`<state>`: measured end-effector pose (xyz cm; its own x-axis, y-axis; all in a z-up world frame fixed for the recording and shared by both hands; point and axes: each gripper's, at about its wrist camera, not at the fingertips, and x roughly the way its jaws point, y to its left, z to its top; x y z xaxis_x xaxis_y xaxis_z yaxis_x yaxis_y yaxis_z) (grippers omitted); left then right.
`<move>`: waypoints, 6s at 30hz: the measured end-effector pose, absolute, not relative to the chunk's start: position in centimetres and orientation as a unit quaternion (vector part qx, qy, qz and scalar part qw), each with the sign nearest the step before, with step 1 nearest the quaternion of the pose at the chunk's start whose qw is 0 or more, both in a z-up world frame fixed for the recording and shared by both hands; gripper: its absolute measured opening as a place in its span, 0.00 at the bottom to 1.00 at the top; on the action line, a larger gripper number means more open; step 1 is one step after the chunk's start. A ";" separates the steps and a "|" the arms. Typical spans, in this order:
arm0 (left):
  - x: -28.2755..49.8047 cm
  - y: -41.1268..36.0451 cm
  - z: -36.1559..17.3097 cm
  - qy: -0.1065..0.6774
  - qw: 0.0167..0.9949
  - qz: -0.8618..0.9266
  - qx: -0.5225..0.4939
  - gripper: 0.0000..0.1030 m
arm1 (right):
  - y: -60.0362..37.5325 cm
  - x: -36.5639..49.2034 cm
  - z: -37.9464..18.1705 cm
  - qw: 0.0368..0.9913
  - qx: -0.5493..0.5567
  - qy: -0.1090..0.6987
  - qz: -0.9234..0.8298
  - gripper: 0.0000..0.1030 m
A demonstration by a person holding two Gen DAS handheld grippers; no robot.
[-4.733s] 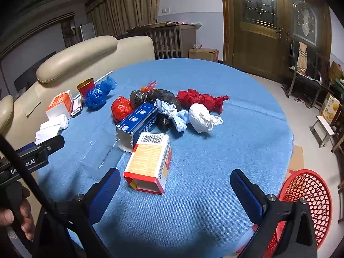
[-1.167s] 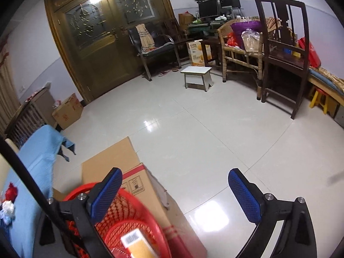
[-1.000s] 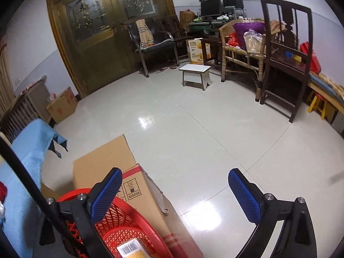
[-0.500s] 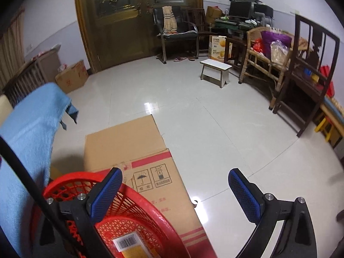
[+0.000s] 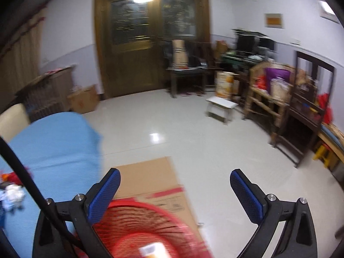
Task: Collect trash
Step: 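Grasp the blue-and-white carton with left gripper while right grasps white paper ball, then carry carton with left gripper and paper ball with right gripper into basket, release, then move both open grippers from the basket back over the table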
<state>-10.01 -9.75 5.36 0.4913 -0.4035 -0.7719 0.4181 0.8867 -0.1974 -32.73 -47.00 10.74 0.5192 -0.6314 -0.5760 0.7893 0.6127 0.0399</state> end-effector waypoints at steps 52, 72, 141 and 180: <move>-15.1 -4.6 8.2 0.428 0.882 -0.196 -0.025 0.43 | -28.8 -18.8 7.5 0.896 0.236 0.373 -0.056 0.37; -19.8 -5.9 11.6 0.393 0.903 -0.171 0.020 0.43 | -30.9 -27.1 8.9 0.899 0.303 0.312 -0.052 0.37; -27.7 -30.1 10.6 0.384 0.798 -0.430 0.176 0.43 | -46.7 -40.0 -0.1 0.819 0.407 0.327 -0.238 0.39; -18.8 -19.1 7.5 0.449 0.830 -0.327 0.046 0.72 | -42.4 -36.7 3.5 0.838 0.356 0.345 -0.228 0.61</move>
<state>-18.79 -19.10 7.48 0.3822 -0.5024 -0.7756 0.5848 0.7814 -0.2179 -36.69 -42.43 3.46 0.6578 -0.1366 -0.7407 0.6282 0.6421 0.4395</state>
